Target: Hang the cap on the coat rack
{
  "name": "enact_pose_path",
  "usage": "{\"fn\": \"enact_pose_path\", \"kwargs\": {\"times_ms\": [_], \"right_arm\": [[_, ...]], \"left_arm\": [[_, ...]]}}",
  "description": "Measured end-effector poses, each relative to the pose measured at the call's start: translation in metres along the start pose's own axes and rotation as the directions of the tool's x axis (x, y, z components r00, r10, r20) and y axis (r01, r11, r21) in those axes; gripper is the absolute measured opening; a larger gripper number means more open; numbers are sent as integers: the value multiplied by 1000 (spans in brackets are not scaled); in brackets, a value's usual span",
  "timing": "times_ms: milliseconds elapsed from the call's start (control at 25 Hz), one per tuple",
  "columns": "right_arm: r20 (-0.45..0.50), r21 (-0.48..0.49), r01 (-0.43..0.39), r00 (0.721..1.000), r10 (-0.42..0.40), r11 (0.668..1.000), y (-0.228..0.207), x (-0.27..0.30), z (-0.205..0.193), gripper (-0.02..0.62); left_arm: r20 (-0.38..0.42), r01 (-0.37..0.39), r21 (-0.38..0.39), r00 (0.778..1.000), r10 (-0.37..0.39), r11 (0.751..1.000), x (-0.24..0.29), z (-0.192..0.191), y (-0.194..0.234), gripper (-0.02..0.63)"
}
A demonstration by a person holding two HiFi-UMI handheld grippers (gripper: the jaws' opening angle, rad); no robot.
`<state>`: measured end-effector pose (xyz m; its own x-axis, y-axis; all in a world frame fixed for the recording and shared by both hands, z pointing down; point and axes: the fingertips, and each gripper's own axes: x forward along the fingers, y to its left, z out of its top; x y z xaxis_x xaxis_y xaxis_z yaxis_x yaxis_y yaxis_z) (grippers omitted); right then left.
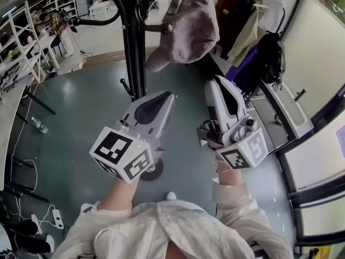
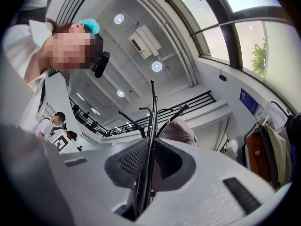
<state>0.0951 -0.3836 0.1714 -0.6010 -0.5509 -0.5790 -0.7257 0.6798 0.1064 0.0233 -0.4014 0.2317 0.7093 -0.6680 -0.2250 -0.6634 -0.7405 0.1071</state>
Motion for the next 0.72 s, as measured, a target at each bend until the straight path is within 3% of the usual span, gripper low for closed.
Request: {"fn": "enact_pose_path", "kwargs": {"times_ms": [200, 360, 720], "right_arm": [[-26, -23, 76, 997, -76, 997, 18, -8, -4, 37], [9, -47, 117, 993, -117, 992, 39, -14, 4, 31], [-89, -80, 172, 980, -179, 982, 72, -32, -7, 31]], "left_arm": [[-20, 17, -13, 1000, -17, 1000, -22, -4, -5, 17], [-40, 39, -22, 998, -40, 999, -43, -9, -7, 17], [-54, 56, -39, 997, -58, 998, -69, -17, -20, 17]]}}
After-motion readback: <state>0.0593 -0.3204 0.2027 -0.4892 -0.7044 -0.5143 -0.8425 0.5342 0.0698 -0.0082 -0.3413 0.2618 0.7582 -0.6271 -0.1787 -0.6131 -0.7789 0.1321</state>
